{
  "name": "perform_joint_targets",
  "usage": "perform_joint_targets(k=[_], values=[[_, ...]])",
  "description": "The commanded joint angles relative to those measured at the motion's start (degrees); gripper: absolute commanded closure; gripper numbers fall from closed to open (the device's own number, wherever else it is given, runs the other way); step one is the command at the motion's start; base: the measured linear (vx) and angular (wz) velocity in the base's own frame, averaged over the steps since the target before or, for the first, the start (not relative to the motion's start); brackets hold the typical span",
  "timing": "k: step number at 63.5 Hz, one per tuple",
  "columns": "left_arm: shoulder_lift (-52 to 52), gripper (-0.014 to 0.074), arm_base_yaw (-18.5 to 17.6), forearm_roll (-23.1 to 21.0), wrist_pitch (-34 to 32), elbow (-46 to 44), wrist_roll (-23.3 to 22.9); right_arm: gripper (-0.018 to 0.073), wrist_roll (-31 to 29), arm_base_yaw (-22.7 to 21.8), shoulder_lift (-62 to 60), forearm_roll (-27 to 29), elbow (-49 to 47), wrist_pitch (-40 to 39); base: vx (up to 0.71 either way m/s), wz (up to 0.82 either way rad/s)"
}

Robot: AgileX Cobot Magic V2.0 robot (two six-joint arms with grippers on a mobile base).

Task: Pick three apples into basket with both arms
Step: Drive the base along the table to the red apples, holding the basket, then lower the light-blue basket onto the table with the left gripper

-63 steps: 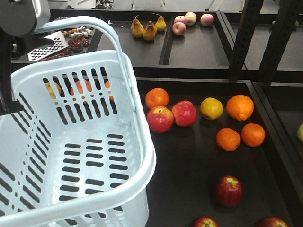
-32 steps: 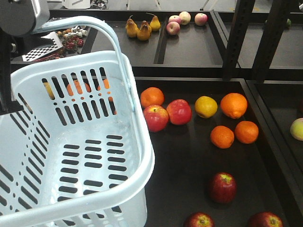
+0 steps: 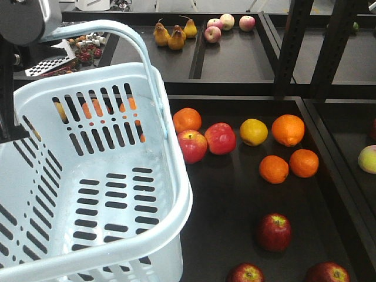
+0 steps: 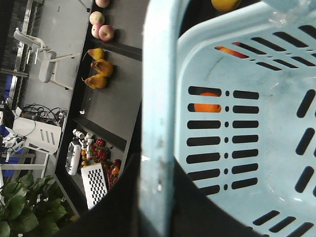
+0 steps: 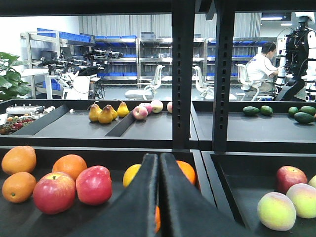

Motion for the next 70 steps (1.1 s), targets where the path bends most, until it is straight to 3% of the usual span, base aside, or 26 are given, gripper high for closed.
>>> perform_joint_targets(k=[1,58,70], values=[[-1.4,0.0603,-0.1,1.4,-4.6,-1.9,-0.6,0.0568,-0.2,0.0,-0.5,0.0,0.8,-4.3,0.0,0.0],[-1.3,0.0603,-0.1,0.0,-4.8,-1.9,-0.8,0.0568,-0.2,0.0,-0.5,0.0,0.8,-4.3,0.0,0.0],[1.9,0.0603,-0.1,7.8,-4.4,-0.3,0.1,0.0568,-0.2,0.0,-0.5,0.0,0.8,-4.3,0.0,0.0]])
